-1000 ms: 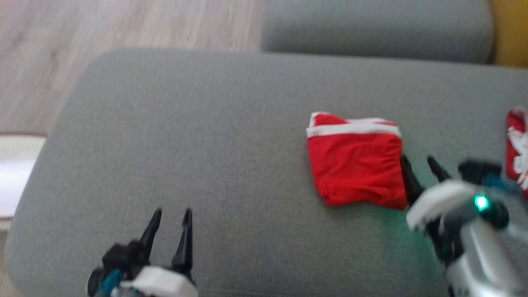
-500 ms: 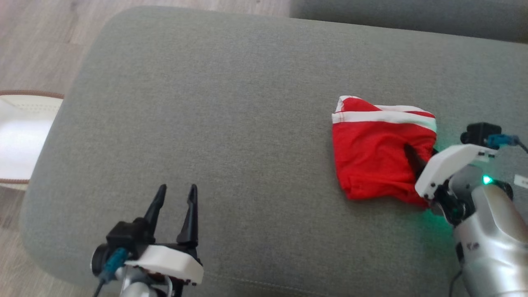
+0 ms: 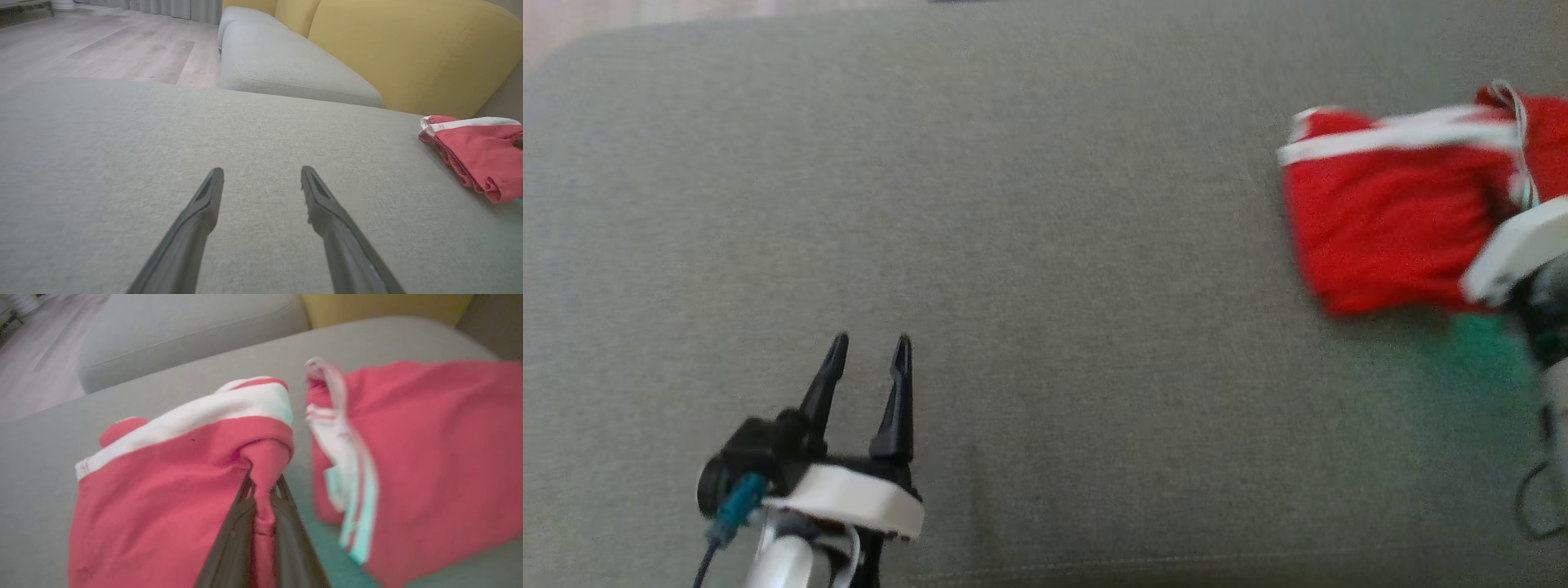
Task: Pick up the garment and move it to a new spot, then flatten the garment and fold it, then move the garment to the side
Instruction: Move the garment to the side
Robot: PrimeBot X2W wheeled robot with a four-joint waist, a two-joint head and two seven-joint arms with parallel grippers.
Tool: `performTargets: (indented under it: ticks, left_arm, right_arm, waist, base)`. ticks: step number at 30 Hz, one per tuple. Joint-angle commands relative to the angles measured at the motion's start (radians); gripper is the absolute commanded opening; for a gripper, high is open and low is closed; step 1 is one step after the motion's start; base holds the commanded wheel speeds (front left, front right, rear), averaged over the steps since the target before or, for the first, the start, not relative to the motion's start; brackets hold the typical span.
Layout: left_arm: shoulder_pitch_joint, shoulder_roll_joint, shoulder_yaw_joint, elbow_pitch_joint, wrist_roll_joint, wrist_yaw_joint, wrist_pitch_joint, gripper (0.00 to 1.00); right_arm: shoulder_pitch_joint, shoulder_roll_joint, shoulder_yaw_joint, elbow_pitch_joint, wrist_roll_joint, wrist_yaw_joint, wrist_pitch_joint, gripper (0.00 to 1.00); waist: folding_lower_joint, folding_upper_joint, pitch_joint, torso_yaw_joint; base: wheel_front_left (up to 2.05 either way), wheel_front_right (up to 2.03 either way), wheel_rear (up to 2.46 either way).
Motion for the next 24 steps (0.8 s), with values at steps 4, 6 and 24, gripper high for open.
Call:
performTargets:
  ticks: [4, 6, 24]
  left_arm:
    - [-0.076, 0.001, 0.03, -0.025, 0.021, -0.015, -0.006, 1.0]
    - [-0.079, 0.001, 0.027, -0.019, 0.031, -0.021, -0.006, 1.0]
    - [-0.058, 0.001, 0.058, -0.036, 0.042, -0.037, -0.006, 1.0]
  right_arm:
    - [-0.124, -0.076, -0.04, -0.027, -0.066, -0.001, -0.03, 0.0]
    - [-0.169, -0.1, -0.069, -0.015, -0.099, -0.001, -0.035, 0.0]
    - [-0.244, -0.256, -0.277, 0.002, -0.556, -0.001, -0.016, 1.0]
  waist:
    - [0.0, 0.0, 0.082, -0.052]
    - [0.0, 0.0, 0.099, -0.05]
    - [0.0, 0.0, 0.125, -0.015]
  base:
    - [0.0, 0.0, 0.0]
    - [0.0, 0.0, 0.0]
    - [0.0, 0.0, 0.0]
